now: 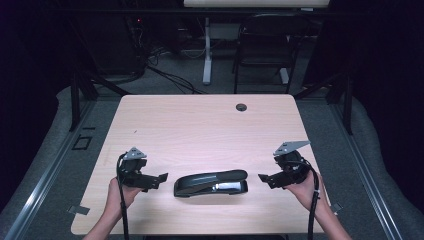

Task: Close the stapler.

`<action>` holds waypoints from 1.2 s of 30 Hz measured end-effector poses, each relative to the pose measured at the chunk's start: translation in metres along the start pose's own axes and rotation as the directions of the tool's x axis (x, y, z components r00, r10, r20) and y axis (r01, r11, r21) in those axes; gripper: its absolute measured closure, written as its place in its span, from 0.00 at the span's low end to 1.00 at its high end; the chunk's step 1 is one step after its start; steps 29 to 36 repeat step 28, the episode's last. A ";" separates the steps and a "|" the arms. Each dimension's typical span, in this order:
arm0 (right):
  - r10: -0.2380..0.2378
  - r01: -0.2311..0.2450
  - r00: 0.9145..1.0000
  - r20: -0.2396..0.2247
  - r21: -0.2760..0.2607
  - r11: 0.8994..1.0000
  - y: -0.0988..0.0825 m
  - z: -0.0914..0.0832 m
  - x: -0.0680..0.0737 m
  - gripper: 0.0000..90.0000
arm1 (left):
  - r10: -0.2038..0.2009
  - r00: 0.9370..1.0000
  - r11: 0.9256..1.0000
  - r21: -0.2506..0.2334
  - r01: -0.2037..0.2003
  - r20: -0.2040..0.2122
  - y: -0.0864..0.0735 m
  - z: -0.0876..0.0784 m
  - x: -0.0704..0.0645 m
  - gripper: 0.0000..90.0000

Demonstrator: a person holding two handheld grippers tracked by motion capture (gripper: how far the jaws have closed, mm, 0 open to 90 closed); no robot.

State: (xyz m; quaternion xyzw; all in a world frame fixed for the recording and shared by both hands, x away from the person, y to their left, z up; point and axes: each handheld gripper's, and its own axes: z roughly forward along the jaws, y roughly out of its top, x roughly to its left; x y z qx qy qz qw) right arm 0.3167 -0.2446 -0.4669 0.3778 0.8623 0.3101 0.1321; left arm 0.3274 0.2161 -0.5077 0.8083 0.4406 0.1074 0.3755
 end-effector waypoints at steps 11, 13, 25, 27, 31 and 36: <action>0.108 -0.111 0.993 0.047 0.074 0.991 -0.030 0.003 -0.030 0.11 | -0.003 1.000 1.000 -0.002 0.003 -0.001 0.000 0.000 -0.001 0.00; 0.128 -0.133 0.990 0.054 0.081 0.988 -0.033 0.006 -0.035 0.09 | -0.004 1.000 1.000 -0.007 0.004 -0.005 0.000 0.000 0.000 0.00; 0.145 -0.158 0.986 0.077 0.216 0.964 -0.046 0.032 -0.052 0.00 | 0.000 1.000 1.000 -0.001 0.000 0.001 0.001 0.001 0.001 0.00; 0.135 -0.151 0.987 0.082 0.232 0.961 -0.047 0.035 -0.055 0.00 | -0.002 1.000 1.000 -0.001 0.002 0.001 0.001 0.002 0.001 0.00; 0.136 -0.152 0.987 0.085 0.231 0.961 -0.048 0.036 -0.055 0.00 | -0.002 1.000 1.000 -0.002 0.002 -0.001 0.001 0.003 0.001 0.00; 0.136 -0.152 0.987 0.085 0.231 0.961 -0.048 0.036 -0.055 0.00 | -0.002 1.000 1.000 -0.002 0.002 -0.001 0.001 0.003 0.001 0.00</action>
